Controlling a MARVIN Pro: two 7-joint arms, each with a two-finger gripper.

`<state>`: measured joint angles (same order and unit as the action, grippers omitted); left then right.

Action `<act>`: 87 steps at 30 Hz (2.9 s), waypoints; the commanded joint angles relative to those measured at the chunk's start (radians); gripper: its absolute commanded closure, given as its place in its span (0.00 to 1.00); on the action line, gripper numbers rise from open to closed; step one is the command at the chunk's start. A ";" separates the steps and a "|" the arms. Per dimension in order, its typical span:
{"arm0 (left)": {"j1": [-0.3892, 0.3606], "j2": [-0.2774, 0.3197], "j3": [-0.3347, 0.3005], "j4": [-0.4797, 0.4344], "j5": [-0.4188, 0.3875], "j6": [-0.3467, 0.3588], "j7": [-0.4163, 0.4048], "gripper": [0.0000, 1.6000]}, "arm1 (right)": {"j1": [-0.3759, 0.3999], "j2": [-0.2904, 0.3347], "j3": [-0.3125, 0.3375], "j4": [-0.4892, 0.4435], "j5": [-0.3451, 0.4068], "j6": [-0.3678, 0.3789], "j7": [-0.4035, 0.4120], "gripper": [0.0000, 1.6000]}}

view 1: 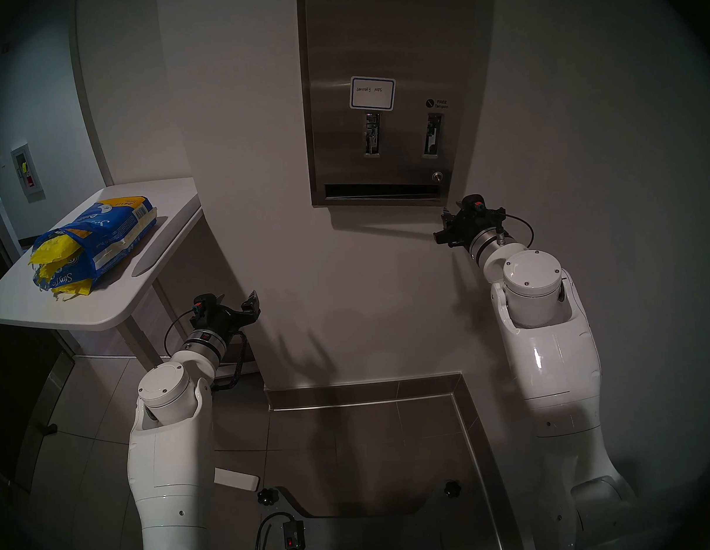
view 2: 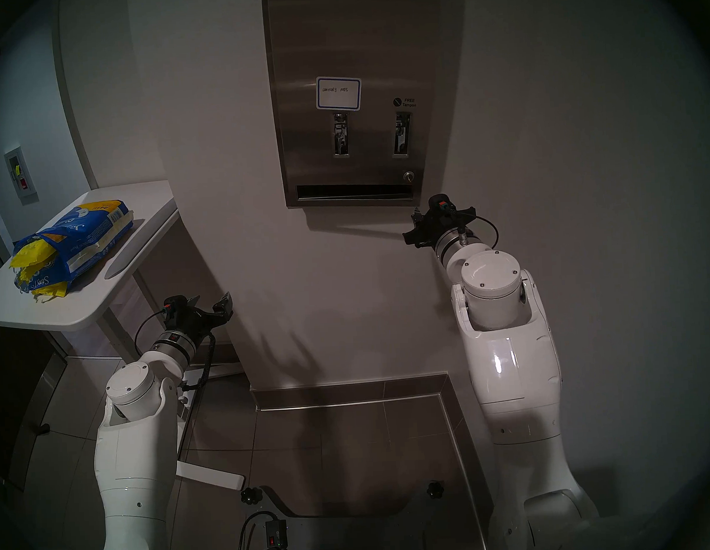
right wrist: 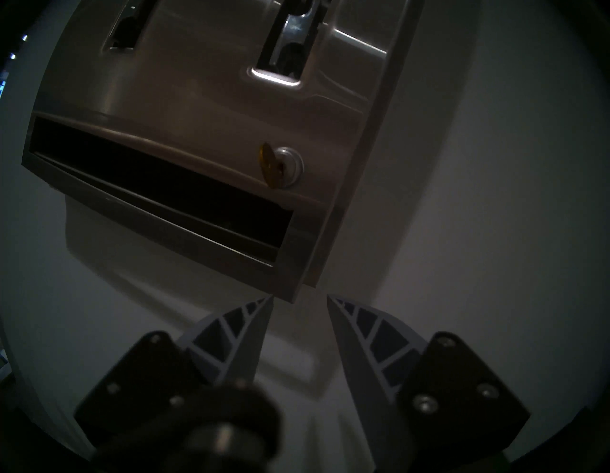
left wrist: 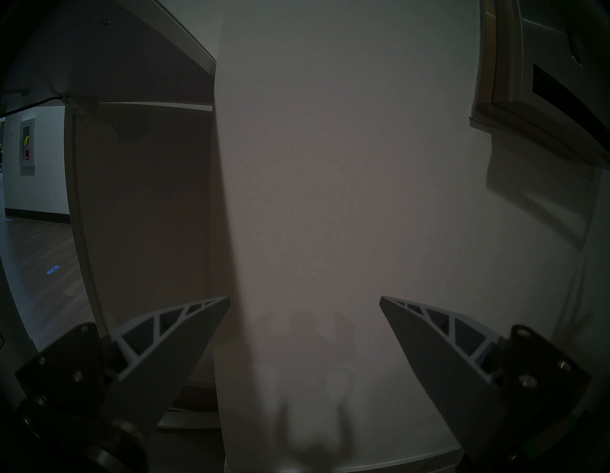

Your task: Open the dispenser door, put the pads inside, close the door

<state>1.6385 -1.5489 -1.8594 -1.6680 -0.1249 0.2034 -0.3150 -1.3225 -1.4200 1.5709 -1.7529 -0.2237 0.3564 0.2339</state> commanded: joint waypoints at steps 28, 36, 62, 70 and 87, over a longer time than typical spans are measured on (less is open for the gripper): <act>-0.008 0.001 0.001 -0.011 0.001 -0.001 0.002 0.00 | 0.084 0.035 0.018 0.059 -0.002 -0.058 0.001 1.00; -0.008 0.001 0.001 -0.011 0.000 -0.001 0.002 0.00 | 0.120 0.061 0.027 0.105 -0.010 -0.081 0.014 1.00; -0.008 0.001 0.001 -0.010 0.000 -0.002 0.001 0.00 | 0.244 0.094 0.071 0.278 0.048 -0.161 0.129 1.00; -0.008 0.001 0.001 -0.010 0.000 -0.001 0.002 0.00 | 0.283 0.101 0.054 0.331 0.055 -0.192 0.161 1.00; -0.008 0.001 0.001 -0.011 0.000 -0.001 0.002 0.00 | 0.316 0.123 0.020 0.374 0.064 -0.215 0.223 1.00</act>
<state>1.6385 -1.5485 -1.8592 -1.6677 -0.1254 0.2034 -0.3150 -1.0425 -1.3131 1.5920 -1.3683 -0.1584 0.1524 0.4416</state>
